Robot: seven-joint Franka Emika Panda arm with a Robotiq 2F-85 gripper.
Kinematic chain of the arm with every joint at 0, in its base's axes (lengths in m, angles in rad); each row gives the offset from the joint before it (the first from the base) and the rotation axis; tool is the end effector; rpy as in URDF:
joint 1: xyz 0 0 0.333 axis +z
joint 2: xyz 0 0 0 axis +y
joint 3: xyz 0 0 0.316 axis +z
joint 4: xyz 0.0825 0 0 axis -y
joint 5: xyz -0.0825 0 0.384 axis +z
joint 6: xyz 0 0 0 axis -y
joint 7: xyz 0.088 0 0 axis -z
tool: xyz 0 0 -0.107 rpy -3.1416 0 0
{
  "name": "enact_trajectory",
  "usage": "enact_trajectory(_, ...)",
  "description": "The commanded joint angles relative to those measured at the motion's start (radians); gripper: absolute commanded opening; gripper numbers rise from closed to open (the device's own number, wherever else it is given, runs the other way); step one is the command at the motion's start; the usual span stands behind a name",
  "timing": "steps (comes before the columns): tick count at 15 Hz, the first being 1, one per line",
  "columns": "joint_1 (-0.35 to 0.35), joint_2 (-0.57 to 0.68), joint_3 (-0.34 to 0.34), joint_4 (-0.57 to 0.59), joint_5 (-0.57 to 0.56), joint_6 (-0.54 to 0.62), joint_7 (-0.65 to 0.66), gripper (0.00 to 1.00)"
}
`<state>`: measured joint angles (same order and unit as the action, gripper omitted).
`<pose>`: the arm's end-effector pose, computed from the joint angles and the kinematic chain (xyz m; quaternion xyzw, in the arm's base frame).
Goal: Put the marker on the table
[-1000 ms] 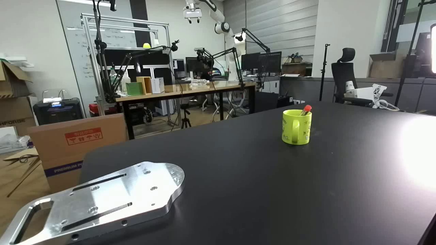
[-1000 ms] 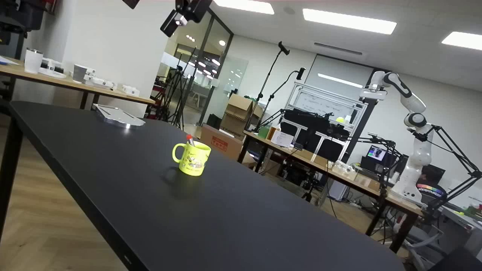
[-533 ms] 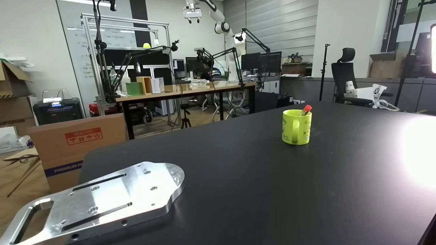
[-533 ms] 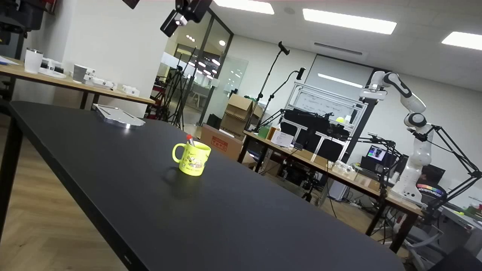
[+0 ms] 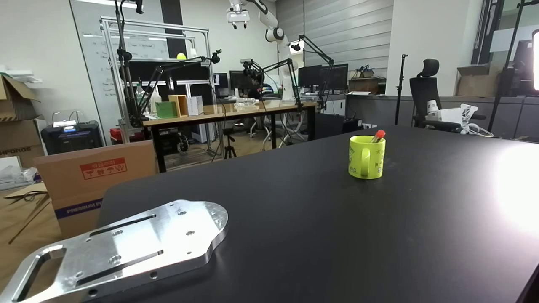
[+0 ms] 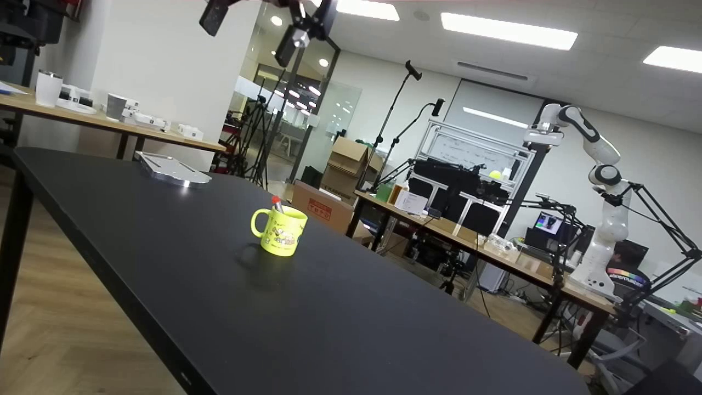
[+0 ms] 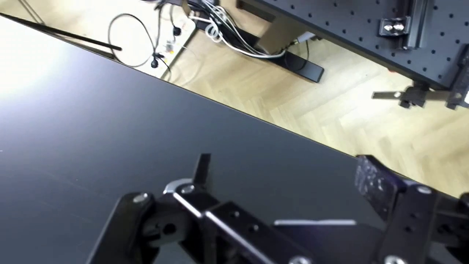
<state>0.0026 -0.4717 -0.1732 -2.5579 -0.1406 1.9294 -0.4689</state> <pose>0.3690 -0.0727 0.4124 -0.9783 -0.1898 0.0836 0.0010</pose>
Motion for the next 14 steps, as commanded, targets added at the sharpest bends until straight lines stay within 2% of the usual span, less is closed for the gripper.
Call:
enact_trajectory(1, -0.028, 0.135, 0.040, 0.091, -0.165, 0.000, -0.007, 1.00)
enact_trajectory(3, -0.030, 0.211, 0.056, 0.135, -0.258, 0.000, -0.014, 1.00)
enact_trajectory(9, -0.009, 0.457, 0.108, 0.237, -0.442, 0.018, -0.092, 1.00)
enact_trajectory(14, 0.025, 0.590, 0.181, 0.279, -0.566, 0.074, -0.161, 1.00)
